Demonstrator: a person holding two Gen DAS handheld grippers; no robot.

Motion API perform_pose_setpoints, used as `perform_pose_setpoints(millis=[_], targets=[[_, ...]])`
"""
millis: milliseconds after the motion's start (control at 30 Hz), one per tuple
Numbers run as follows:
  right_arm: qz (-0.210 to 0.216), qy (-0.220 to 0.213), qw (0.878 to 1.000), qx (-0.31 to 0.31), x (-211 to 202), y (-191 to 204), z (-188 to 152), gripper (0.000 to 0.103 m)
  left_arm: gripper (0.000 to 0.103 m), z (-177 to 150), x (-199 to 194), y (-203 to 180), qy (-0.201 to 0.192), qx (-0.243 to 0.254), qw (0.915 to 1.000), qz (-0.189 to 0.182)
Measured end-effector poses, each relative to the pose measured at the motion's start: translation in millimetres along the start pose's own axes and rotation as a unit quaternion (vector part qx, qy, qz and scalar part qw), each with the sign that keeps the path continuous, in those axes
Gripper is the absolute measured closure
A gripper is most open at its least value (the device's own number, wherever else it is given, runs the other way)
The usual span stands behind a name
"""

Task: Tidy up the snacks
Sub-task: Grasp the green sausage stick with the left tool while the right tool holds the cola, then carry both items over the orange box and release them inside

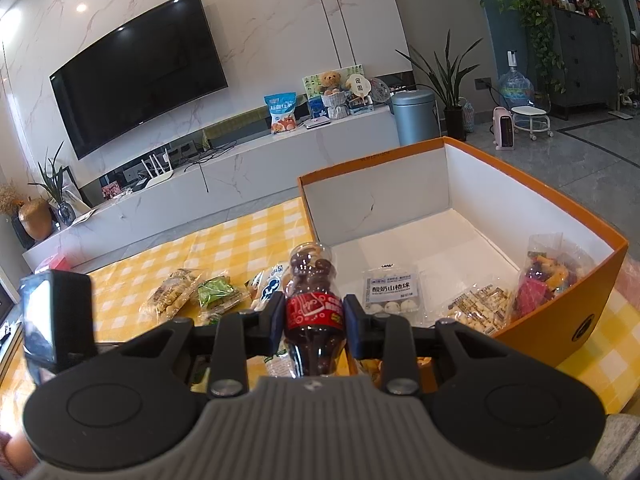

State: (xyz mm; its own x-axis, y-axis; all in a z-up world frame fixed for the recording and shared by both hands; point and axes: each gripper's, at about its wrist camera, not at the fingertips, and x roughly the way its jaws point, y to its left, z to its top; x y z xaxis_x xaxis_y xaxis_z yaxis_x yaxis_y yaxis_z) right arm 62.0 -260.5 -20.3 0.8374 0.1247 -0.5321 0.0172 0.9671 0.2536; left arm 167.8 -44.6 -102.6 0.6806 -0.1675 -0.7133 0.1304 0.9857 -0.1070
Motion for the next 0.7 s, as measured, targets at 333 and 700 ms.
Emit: perform_pose_setpoints(millis=[333, 700], targets=[[0.012, -0.031, 0.999, 0.010, -10.9, -4.3, 4.8, 0.073, 0.078, 24.0, -61.4, 13.8, -0.045, -0.062, 0.9944, -0.073], [-0.033, -0.074, 0.994, 0.068, -20.0, -44.8, 25.9, 0.073, 0.078, 49.3, -92.6, -35.5, -0.084, -0.011, 0.9922, -0.092]])
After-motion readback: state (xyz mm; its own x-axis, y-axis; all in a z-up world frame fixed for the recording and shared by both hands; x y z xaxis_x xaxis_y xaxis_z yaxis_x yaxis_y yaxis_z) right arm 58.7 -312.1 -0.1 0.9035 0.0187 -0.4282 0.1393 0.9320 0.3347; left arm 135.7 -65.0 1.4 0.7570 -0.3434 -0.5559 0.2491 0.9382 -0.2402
